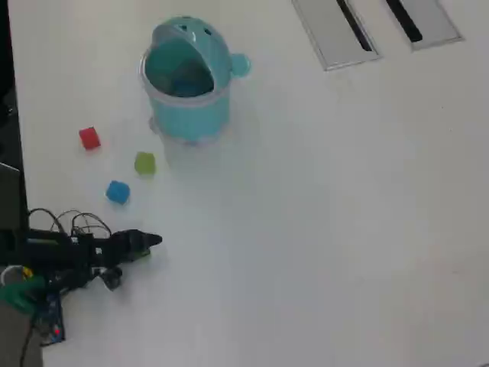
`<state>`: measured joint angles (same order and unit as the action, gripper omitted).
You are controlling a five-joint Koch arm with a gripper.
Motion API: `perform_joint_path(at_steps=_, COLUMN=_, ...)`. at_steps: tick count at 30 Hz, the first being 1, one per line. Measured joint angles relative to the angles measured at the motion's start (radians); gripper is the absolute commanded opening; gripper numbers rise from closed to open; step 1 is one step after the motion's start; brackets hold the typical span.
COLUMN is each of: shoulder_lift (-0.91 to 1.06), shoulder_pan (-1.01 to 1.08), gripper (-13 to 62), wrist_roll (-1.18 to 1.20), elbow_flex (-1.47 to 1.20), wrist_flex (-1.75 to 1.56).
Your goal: Grasp RGB lego blocks and put them in the bin one by one.
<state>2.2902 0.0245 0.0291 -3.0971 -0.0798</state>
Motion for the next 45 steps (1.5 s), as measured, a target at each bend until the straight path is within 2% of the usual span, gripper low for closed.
perform_joint_path(at_steps=4, shoulder_lift=0.000, shoulder_pan=-0.083, gripper=33.9, wrist_roll=-0.040, elbow_flex=0.000, wrist_flex=0.000)
perform_joint_path(at_steps=16, shoulder_lift=0.000, shoulder_pan=-0.084, gripper=33.8, wrist_roll=-0.057, elbow_flex=0.000, wrist_flex=-0.011)
perform_joint_path(at_steps=28, shoulder_lift=0.000, shoulder_pan=-0.075, gripper=33.0, wrist_roll=-0.135, elbow_flex=0.000, wrist_flex=-0.255)
perform_joint_path(at_steps=37, shoulder_lift=0.000, shoulder_pan=-0.075, gripper=32.9, wrist_roll=-0.256, elbow_flex=0.000, wrist_flex=-0.463)
perform_joint_path(at_steps=45, shoulder_lift=0.000, shoulder_pan=-0.152, gripper=32.1, wrist_roll=-0.476, elbow_flex=0.000, wrist_flex=-0.637)
